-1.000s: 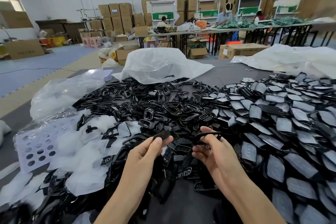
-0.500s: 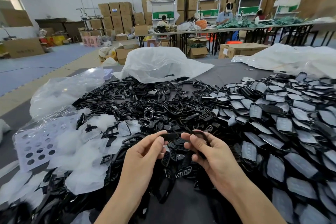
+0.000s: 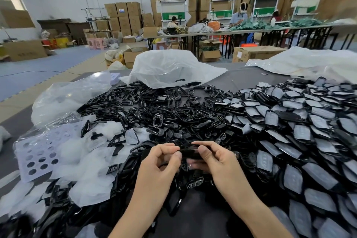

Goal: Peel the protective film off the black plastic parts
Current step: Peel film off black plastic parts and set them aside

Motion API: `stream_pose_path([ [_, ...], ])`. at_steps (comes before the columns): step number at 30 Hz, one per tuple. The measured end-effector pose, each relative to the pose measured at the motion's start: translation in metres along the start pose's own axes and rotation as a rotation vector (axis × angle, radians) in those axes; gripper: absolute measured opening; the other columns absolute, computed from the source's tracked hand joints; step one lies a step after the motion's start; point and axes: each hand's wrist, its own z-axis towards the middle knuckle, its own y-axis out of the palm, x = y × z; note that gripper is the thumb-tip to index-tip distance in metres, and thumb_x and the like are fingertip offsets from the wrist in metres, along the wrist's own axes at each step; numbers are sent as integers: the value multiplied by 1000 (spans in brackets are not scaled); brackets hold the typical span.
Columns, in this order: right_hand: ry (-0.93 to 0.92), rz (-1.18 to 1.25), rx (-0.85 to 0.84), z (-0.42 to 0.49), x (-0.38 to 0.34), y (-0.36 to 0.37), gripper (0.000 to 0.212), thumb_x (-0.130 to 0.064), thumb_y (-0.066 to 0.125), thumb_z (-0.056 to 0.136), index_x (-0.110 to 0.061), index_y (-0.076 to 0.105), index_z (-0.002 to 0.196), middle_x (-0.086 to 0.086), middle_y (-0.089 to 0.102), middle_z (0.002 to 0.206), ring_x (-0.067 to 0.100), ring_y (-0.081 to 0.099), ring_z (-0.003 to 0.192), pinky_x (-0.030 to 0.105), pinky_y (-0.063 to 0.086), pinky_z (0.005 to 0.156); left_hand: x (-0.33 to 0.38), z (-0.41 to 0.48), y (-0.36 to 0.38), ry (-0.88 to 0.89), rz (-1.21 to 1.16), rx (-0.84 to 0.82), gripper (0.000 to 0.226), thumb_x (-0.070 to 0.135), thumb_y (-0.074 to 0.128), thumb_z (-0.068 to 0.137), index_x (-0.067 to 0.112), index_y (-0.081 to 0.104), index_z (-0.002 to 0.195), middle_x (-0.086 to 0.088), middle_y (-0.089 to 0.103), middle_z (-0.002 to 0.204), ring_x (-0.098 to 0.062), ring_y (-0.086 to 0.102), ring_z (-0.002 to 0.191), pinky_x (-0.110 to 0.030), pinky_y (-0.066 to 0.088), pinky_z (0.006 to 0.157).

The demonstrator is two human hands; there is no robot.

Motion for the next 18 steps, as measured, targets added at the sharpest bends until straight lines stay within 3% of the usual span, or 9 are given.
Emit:
stream_pose_path([
  [5,12,32,-90,-3,-4,6,30,-35,51,95,-20,74,108,16,77,94,24,77,84,21,59,74,-3,-1,1,6,-19,33,4,12,70,90,14,67,88,1,71,73,-8,64,64,-14,50,63],
  [11,68,151,-160,-3,-1,6,29,-36,54,94,-25,77,106,13,77,104,26,76,89,20,58,77,-5,0,2,-69,-78,-82,17,9,63,95,22,61,105,5,67,71,-12,60,62,-18,50,62],
  [15,43,4,-147,-3,1,4,18,-21,66,96,-31,77,104,5,78,102,25,77,92,22,58,81,-8,-2,-2,138,225,-31,27,17,67,92,41,62,104,14,66,79,-4,60,65,-10,44,63],
  [18,-1,-180,-71,-3,6,3,27,-13,68,96,-39,76,99,-1,79,93,18,77,85,23,59,79,-8,-3,-5,251,455,-19,31,30,66,93,51,55,113,23,65,92,-1,63,81,-11,45,70],
])
